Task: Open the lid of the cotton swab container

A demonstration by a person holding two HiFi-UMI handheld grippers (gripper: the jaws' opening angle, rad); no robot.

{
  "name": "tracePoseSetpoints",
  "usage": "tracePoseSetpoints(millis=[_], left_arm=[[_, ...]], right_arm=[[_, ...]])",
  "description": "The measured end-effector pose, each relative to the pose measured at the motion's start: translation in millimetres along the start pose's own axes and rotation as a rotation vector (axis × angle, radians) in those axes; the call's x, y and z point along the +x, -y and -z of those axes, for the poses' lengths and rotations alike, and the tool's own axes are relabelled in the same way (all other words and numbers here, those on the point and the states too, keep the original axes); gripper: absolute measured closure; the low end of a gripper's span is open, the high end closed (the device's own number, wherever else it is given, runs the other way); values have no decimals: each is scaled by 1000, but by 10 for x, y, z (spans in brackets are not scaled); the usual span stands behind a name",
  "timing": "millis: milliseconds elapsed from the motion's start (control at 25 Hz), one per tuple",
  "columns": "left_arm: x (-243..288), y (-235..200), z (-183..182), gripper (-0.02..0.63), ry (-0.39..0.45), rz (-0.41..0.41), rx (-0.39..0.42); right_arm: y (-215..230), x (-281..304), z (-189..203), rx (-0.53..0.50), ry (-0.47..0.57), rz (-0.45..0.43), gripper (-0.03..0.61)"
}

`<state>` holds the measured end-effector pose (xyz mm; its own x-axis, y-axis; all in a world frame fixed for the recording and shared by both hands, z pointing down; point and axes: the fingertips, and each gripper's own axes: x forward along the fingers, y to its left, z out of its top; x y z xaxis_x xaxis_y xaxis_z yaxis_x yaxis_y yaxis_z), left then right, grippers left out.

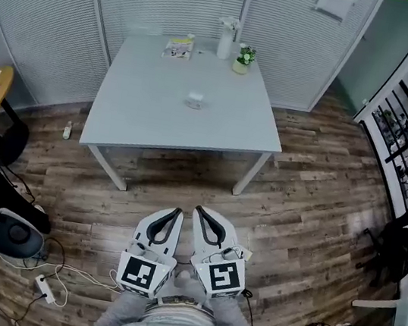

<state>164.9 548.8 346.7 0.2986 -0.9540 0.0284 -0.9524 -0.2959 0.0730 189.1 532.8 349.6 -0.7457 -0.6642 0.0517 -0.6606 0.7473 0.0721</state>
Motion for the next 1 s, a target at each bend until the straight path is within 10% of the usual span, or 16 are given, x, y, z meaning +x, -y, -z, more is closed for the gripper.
tracePoseSetpoints(millis=[1000], left_arm=[[1336,-1682,-116,615,1,131,-22]], right_arm=[[458,2069,-40,-19,-17,92,577]])
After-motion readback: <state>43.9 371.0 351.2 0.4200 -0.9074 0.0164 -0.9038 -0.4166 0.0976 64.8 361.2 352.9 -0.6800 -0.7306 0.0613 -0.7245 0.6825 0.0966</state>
